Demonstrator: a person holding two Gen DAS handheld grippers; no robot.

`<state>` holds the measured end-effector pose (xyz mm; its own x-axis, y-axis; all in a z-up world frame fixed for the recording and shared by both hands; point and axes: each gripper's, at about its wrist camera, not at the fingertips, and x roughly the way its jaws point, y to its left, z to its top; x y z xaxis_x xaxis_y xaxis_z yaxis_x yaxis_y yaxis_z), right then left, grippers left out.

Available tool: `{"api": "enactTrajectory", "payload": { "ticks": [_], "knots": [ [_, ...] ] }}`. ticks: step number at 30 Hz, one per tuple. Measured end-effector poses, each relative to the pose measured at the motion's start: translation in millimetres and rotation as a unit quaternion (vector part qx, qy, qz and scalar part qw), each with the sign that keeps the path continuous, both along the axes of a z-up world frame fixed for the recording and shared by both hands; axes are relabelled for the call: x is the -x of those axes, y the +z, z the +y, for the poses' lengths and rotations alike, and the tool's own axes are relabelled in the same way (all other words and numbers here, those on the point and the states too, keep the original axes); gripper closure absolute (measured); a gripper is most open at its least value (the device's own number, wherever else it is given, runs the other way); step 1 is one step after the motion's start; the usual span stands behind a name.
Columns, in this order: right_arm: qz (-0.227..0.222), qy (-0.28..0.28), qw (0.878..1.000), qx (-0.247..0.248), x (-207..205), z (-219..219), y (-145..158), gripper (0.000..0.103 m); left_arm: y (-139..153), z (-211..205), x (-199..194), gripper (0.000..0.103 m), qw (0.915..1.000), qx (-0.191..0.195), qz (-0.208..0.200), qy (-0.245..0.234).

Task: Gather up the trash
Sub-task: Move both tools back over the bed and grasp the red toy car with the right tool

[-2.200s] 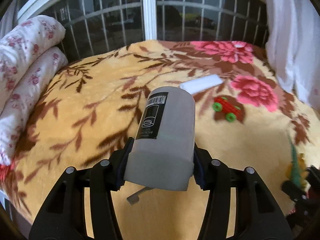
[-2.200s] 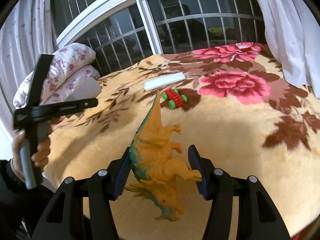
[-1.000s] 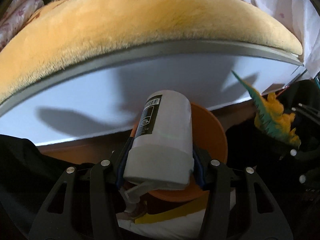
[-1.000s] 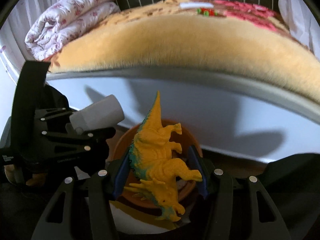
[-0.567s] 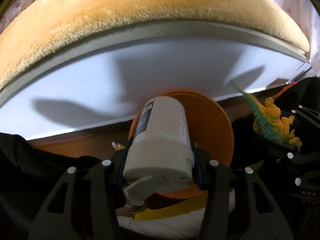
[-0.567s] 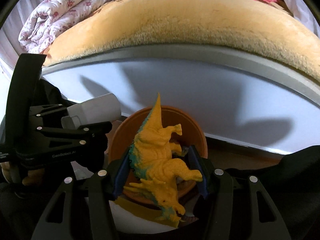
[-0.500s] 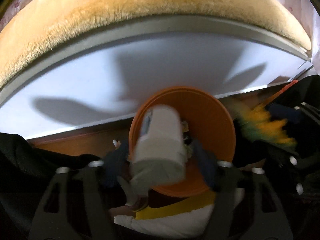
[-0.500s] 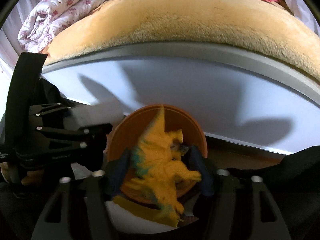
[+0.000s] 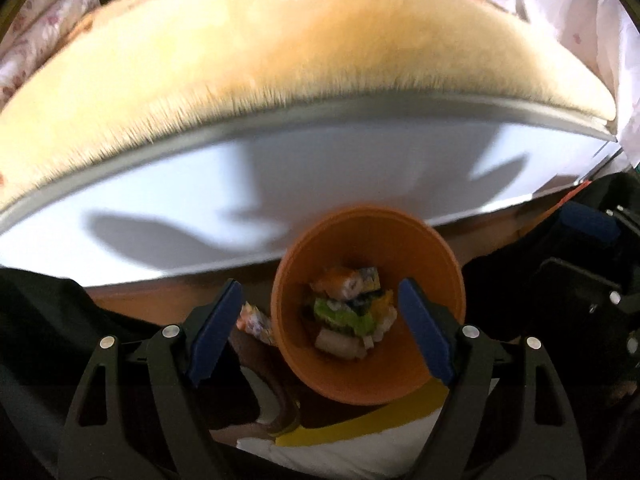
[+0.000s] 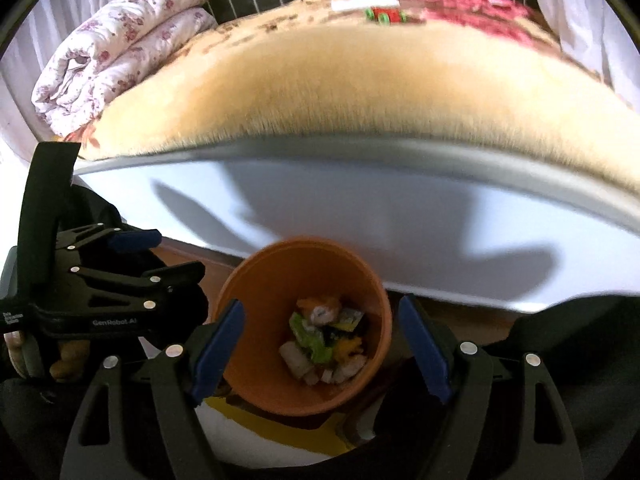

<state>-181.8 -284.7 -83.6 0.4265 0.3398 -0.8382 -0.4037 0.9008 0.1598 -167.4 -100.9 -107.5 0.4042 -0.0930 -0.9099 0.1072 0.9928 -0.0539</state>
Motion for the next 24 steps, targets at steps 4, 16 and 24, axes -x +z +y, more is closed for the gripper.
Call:
{"api": "enactTrajectory", "payload": {
  "ticks": [4, 16, 24],
  "knots": [
    [-0.049, 0.017, 0.999, 0.012, -16, 3, 35, 0.022, 23, 1, -2, 0.025, 0.9994, -0.003, -0.035, -0.004],
    [-0.140, 0.057, 0.988, 0.041, -173, 32, 98, 0.021, 81, 24, -61, 0.024, 0.9924, 0.027, -0.117, 0.028],
    [-0.124, 0.053, 0.988, 0.075, -311, 62, 76, 0.022, 86, 31, -90, 0.024, 0.9905, 0.045, -0.125, 0.034]
  ]
}}
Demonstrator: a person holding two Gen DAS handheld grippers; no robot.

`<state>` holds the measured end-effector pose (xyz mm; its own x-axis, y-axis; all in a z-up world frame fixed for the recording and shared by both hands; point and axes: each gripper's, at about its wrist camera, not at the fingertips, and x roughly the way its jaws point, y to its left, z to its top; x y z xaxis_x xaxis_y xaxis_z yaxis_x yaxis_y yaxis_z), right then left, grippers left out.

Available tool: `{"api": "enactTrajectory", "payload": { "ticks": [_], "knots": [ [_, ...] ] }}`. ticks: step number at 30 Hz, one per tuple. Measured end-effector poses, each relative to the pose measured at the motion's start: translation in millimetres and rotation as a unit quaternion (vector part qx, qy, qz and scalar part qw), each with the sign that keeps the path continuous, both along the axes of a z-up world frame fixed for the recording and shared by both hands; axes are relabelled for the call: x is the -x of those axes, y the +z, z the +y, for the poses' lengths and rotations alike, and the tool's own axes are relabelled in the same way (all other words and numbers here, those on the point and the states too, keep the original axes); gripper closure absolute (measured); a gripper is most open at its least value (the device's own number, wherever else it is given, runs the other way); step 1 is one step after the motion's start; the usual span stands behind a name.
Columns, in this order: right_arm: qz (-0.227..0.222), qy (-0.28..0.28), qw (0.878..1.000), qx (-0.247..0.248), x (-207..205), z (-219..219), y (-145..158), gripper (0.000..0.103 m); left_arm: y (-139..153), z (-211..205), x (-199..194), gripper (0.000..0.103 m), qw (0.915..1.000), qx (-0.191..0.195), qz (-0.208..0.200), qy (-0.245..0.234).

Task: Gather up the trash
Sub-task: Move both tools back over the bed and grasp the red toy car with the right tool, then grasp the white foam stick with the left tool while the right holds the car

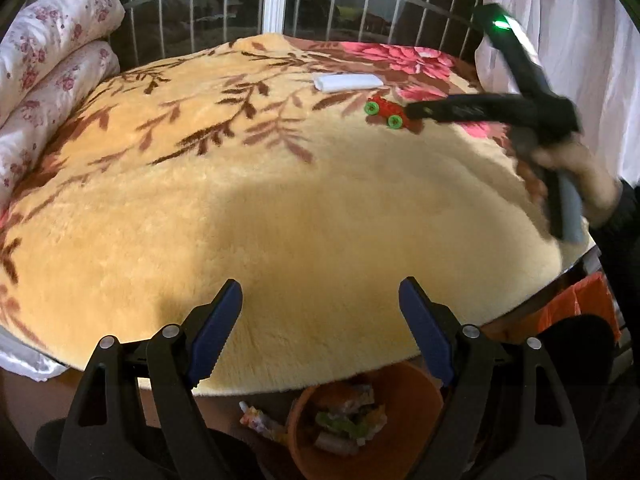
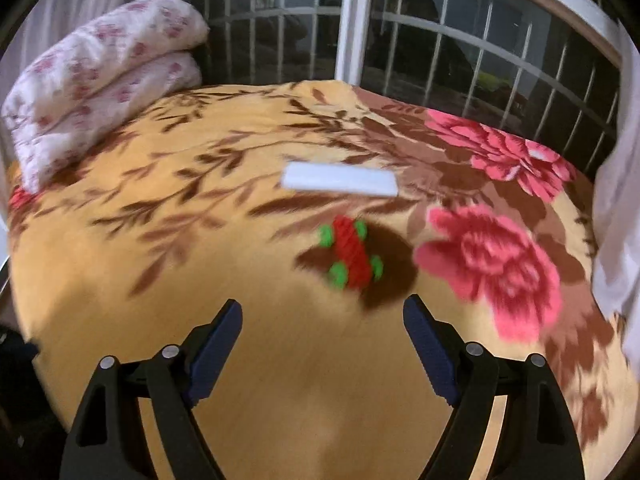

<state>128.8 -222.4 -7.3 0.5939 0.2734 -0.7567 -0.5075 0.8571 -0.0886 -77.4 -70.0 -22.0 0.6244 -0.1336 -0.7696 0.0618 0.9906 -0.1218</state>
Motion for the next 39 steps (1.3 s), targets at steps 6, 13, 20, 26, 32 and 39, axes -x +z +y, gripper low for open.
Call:
{"api": "enactTrajectory", "payload": {
  "ticks": [6, 13, 20, 26, 32, 39],
  "knots": [
    [0.022, 0.011, 0.999, 0.035, -54, 19, -20, 0.031, -6, -4, -5, 0.017, 0.9999, -0.006, -0.009, -0.009],
    [0.066, 0.015, 0.997, 0.035, -85, 29, -46, 0.049, -9, -13, -5, 0.015, 0.9993, -0.026, -0.020, -0.019],
    [0.060, -0.001, 0.998, 0.024, -68, 29, -40, 0.065, -7, -11, -6, 0.015, 0.9996, -0.017, -0.013, -0.015],
    [0.019, -0.044, 0.997, -0.058, -4, -16, -1, 0.064, 6, -9, -27, 0.015, 0.9992, -0.030, -0.014, -0.024],
    [-0.030, -0.118, 0.985, -0.122, 61, -69, 7, 0.064, 24, -23, -109, 0.015, 0.9897, -0.098, -0.038, -0.097],
    [-0.034, -0.126, 0.977, -0.168, 60, -105, 5, 0.064, 30, -62, -229, 0.015, 0.9763, -0.124, -0.026, -0.175]
  ]
}}
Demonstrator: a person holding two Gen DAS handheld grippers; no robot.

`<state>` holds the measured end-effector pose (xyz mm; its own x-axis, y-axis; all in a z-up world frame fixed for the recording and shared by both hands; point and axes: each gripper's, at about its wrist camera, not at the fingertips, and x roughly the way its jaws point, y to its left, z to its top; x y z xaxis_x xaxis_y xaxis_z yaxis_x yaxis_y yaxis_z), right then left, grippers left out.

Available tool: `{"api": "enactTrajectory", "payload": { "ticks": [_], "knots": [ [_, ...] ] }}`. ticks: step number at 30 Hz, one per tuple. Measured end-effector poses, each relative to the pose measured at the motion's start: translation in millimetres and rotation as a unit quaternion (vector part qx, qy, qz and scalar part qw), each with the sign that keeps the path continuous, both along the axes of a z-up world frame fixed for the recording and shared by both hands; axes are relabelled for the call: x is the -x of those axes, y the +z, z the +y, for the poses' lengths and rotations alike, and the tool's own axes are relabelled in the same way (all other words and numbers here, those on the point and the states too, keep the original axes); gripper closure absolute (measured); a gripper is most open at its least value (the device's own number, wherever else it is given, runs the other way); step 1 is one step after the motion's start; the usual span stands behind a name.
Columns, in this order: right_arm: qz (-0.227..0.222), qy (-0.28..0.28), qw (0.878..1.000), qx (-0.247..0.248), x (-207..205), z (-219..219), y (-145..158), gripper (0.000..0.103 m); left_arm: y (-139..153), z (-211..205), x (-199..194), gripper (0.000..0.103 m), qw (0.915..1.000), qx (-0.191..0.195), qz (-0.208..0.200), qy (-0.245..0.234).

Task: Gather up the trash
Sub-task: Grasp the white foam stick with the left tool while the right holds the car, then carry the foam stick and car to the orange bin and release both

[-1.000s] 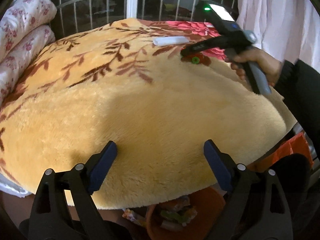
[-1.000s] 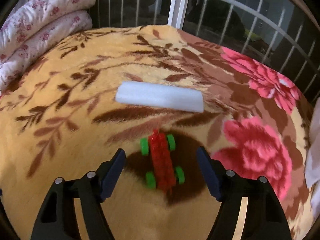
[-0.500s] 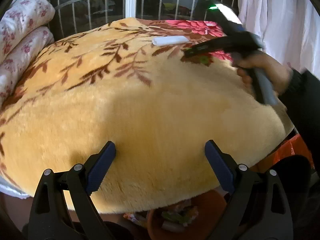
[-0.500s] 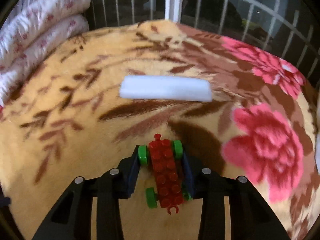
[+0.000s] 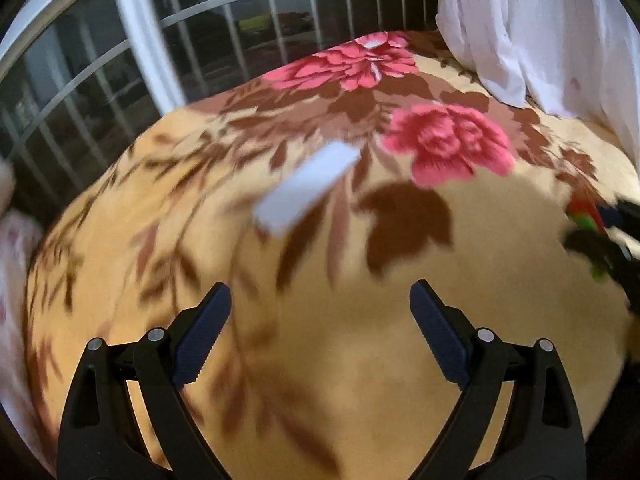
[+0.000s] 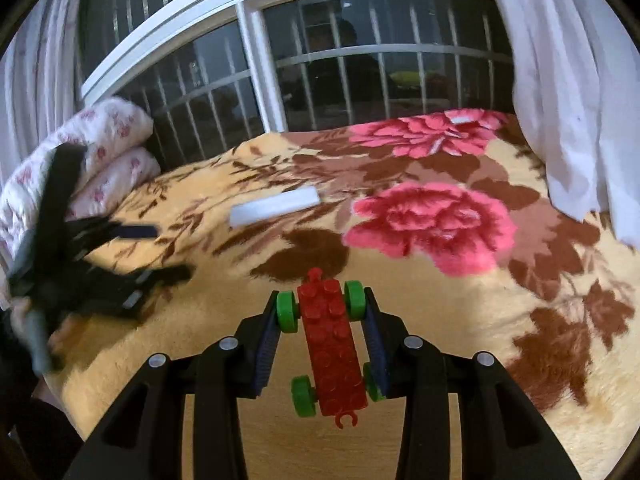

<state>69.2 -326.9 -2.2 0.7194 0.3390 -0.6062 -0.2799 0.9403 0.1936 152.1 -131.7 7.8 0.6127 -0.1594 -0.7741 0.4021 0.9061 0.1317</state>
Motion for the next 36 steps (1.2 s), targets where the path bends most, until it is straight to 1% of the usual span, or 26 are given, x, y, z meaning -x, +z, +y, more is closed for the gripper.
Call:
{"api": "enactTrajectory", "payload": {
  "ticks": [3, 6, 7, 9, 11, 14, 15, 16, 17, 18, 19, 20, 22, 24, 29, 30, 31, 32, 33, 35, 36],
  "knots": [
    [0.017, -0.010, 1.000, -0.018, -8, -11, -6, 0.064, -1, -11, -32, 0.015, 0.9999, 0.002, 0.003, -0.017],
    [0.024, -0.006, 0.999, -0.020, -9, -13, -10, 0.064, -11, -18, -64, 0.015, 0.9989, 0.005, 0.026, -0.039],
    [0.023, -0.002, 1.000, -0.017, -9, -11, -10, 0.064, -17, -21, -77, 0.015, 0.9985, -0.002, 0.035, -0.042],
    [0.021, 0.005, 1.000, -0.013, -8, -9, -10, 0.064, -25, -23, -90, 0.015, 0.9982, -0.015, 0.041, -0.042],
    [0.022, 0.008, 1.000, -0.009, -10, -7, -12, 0.064, -33, -22, -103, 0.015, 0.9979, -0.019, 0.049, -0.037],
    [0.027, 0.008, 1.000, -0.006, -13, -5, -14, 0.064, -41, -18, -118, 0.015, 0.9984, -0.015, 0.053, -0.015],
    [0.026, 0.008, 1.000, -0.004, -14, -3, -14, 0.064, -44, -17, -122, 0.016, 0.9987, -0.017, 0.049, 0.000],
    [0.026, 0.007, 1.000, -0.002, -14, -2, -14, 0.064, -46, -17, -124, 0.028, 0.9987, -0.019, 0.047, 0.007],
    [0.024, 0.006, 1.000, 0.000, -14, -1, -14, 0.064, -49, -16, -126, 0.036, 0.9983, -0.006, 0.057, 0.010],
    [0.023, 0.006, 1.000, 0.002, -14, 0, -14, 0.064, -49, -15, -127, 0.047, 0.9978, 0.007, 0.065, 0.012],
    [0.023, 0.006, 1.000, 0.004, -14, 1, -15, 0.064, -48, -15, -125, 0.061, 0.9975, 0.018, 0.065, 0.021],
    [0.023, 0.005, 1.000, 0.006, -14, 2, -14, 0.064, -46, -16, -121, 0.068, 0.9972, 0.025, 0.067, 0.022],
    [0.020, 0.002, 1.000, 0.009, -13, 2, -14, 0.064, -43, -19, -111, 0.077, 0.9969, 0.022, 0.063, 0.041],
    [0.020, -0.002, 1.000, 0.005, -11, 1, -13, 0.064, -38, -20, -97, 0.079, 0.9964, 0.024, 0.062, 0.052],
    [0.026, -0.005, 1.000, -0.014, -9, -2, -11, 0.064, -13, 0, -27, 0.080, 0.9924, 0.068, 0.053, 0.088],
    [0.026, -0.004, 1.000, -0.016, -8, -1, -10, 0.064, -7, 6, -3, 0.080, 0.9913, 0.073, 0.049, 0.098],
    [0.025, -0.002, 1.000, -0.017, -6, 0, -9, 0.064, -5, 9, 10, 0.080, 0.9906, 0.075, 0.048, 0.104],
    [0.024, 0.001, 1.000, -0.018, -4, 2, -8, 0.064, -1, 15, 36, 0.080, 0.9891, 0.076, 0.046, 0.117],
    [0.023, 0.006, 1.000, -0.018, -1, 5, -7, 0.064, 1, 18, 48, 0.080, 0.9886, 0.075, 0.045, 0.122],
    [0.014, 0.016, 1.000, -0.013, 8, 12, -4, 0.064, 3, 26, 89, 0.080, 0.9866, 0.077, 0.038, 0.139],
    [0.004, 0.024, 1.000, -0.008, 17, 17, -1, 0.064, 4, 29, 107, 0.080, 0.9858, 0.072, 0.033, 0.148]
  ]
}}
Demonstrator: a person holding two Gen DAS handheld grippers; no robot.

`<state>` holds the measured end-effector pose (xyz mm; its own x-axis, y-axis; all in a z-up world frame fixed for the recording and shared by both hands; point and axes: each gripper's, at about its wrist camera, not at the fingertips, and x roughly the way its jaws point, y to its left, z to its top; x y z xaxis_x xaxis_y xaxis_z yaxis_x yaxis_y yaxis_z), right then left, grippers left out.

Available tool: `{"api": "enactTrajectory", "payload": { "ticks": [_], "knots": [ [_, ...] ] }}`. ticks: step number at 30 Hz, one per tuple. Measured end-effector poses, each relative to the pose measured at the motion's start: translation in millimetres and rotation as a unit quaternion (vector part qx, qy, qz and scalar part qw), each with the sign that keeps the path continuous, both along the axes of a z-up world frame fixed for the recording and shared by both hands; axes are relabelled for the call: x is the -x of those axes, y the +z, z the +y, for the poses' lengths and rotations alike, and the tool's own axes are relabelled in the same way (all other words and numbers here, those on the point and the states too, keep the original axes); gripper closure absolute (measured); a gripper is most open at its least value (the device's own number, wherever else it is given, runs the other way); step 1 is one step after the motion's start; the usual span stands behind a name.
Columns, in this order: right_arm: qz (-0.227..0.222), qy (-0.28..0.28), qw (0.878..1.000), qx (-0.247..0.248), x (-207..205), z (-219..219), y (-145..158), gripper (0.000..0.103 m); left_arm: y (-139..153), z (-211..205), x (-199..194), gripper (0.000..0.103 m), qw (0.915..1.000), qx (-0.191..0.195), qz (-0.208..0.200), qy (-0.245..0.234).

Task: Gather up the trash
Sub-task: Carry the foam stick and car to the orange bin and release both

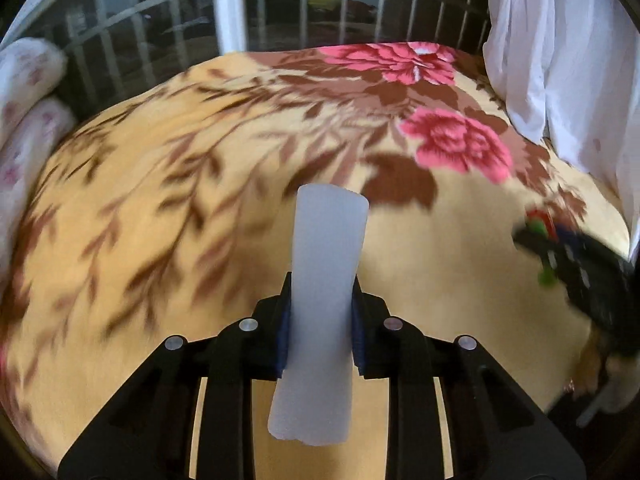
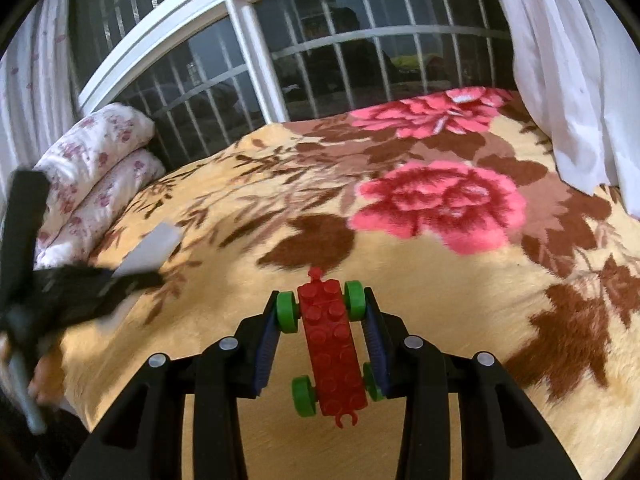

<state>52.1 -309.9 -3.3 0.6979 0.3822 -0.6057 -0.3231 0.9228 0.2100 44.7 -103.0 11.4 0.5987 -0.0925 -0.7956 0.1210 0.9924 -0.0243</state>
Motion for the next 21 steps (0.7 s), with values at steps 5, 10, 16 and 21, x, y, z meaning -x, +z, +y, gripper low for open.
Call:
{"api": "enactTrajectory", "payload": {
  "ticks": [5, 10, 16, 21],
  "knots": [
    [-0.026, 0.020, 0.999, 0.018, 43, 15, 8, 0.064, 0, 8, 85, 0.080, 0.9992, -0.012, -0.025, 0.027],
    [-0.024, 0.038, 0.999, 0.021, 97, 24, 15, 0.064, -3, 5, 137, 0.080, 0.9987, -0.012, -0.043, 0.026],
    [-0.021, 0.055, 0.998, 0.028, 164, 26, 24, 0.064, -14, 1, 190, 0.080, 0.9983, 0.006, -0.054, 0.023],
    [-0.019, 0.072, 0.997, 0.035, 219, 28, 15, 0.064, -41, -9, 217, 0.079, 0.9989, -0.017, -0.041, 0.012]
  ]
}}
